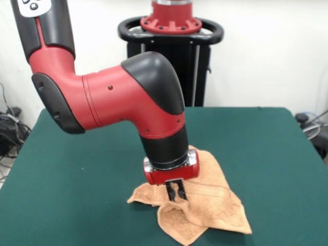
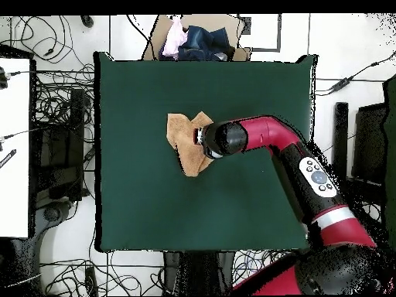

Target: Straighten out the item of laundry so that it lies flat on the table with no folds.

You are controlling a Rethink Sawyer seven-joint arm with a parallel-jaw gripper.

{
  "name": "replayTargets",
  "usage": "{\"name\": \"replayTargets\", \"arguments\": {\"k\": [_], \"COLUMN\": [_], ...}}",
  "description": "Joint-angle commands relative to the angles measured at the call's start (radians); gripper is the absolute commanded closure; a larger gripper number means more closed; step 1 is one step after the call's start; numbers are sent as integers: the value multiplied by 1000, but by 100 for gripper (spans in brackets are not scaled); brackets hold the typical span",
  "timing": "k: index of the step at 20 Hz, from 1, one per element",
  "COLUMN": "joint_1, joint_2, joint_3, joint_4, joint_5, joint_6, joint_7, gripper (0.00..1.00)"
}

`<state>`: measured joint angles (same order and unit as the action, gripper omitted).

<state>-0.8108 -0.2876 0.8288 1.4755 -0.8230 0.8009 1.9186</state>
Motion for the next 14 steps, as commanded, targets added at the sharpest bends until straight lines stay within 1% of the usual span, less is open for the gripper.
{"name": "replayTargets", "arguments": {"k": [1,3,5,9,11,14], "joint_1": [128,133,137,121,113,119], "joint_2": [-45,-51,-81,-176,-195,-218], "joint_3": [-142,-148,-155,-149,-142,-143], "joint_4": [-87,-86,-66,17,39,45], "joint_5": [114,132,158,207,234,270], "joint_6": [283,280,284,290,286,311], "joint_7": [30,32,35,47,52,56], "gripper": [100,100,100,100,100,100]}}
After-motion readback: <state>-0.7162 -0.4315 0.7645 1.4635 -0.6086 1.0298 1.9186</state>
